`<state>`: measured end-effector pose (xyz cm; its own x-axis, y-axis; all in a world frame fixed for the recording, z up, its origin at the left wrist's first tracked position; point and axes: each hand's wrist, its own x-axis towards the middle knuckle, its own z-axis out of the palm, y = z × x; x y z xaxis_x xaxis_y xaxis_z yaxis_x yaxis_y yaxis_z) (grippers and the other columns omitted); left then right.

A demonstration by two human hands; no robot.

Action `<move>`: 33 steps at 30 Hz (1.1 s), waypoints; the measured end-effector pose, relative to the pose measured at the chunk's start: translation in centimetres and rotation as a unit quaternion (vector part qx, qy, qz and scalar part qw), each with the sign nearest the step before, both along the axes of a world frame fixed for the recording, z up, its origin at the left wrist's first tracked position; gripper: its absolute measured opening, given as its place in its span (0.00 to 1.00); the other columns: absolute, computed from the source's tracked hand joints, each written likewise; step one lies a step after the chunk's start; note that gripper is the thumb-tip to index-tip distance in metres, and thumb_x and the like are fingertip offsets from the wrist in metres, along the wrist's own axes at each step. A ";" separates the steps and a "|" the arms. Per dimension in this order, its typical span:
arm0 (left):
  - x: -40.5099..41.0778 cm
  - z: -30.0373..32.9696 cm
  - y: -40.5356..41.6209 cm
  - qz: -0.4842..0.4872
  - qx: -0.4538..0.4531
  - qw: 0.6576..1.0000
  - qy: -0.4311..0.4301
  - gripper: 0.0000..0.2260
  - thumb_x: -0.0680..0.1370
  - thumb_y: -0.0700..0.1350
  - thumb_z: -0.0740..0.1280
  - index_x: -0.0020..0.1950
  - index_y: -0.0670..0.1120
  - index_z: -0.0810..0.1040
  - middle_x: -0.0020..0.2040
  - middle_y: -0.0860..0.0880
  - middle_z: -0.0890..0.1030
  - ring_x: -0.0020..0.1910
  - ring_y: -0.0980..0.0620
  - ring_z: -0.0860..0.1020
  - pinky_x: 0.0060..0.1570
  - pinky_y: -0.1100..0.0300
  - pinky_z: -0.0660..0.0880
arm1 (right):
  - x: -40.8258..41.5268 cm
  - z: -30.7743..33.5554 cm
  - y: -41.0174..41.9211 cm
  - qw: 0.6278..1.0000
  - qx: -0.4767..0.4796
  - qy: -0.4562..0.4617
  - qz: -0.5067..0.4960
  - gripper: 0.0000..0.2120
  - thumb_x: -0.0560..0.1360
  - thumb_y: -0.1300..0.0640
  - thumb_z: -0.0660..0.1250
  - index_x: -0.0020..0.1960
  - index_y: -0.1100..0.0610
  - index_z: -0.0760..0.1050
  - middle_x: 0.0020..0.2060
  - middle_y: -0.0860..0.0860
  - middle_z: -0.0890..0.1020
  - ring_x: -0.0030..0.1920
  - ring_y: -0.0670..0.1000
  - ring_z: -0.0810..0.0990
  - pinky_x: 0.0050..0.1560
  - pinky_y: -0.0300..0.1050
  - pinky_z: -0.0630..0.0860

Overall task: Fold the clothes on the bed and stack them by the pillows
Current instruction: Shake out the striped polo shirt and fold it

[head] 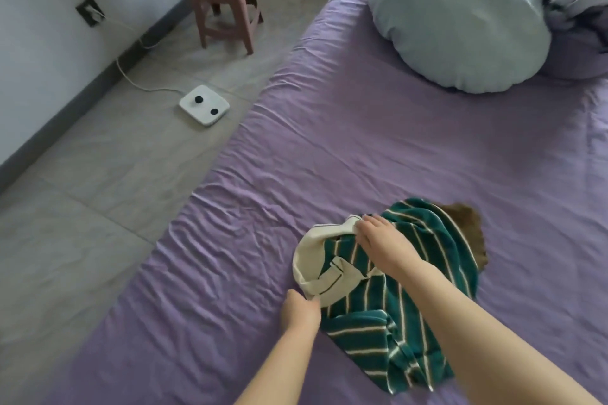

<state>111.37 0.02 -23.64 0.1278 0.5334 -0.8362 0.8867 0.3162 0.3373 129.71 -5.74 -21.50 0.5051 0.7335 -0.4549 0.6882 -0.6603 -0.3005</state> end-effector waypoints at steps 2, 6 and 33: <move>0.8 -0.8 0.0 0.042 -0.002 0.999 -0.009 0.16 0.76 0.47 0.68 0.60 0.42 0.71 0.58 0.42 0.78 0.56 0.43 0.77 0.55 0.51 0.76 | -0.1 -1.2 0.9 0.999 0.002 0.031 -0.008 0.20 0.82 0.51 0.53 0.72 0.51 0.62 0.74 0.51 0.61 0.74 0.54 0.58 0.71 0.51 0.60; 1.4 -1.0 -0.2 0.054 -0.033 0.997 -0.052 0.08 0.75 0.46 0.70 0.51 0.46 0.75 0.52 0.45 0.81 0.52 0.45 0.78 0.54 0.53 0.76 | -0.5 -2.3 1.0 0.992 0.002 0.106 -0.065 0.22 0.79 0.51 0.59 0.73 0.49 0.62 0.68 0.53 0.70 0.65 0.54 0.71 0.63 0.48 0.68; -2.2 40.8 -9.9 -0.266 0.313 0.798 -0.441 0.12 0.74 0.37 0.69 0.56 0.49 0.79 0.47 0.56 0.81 0.48 0.60 0.78 0.50 0.67 0.75 | -4.0 37.7 -25.0 0.873 0.336 0.263 -0.236 0.13 0.71 0.68 0.69 0.55 0.64 0.75 0.43 0.60 0.79 0.43 0.56 0.78 0.47 0.55 0.76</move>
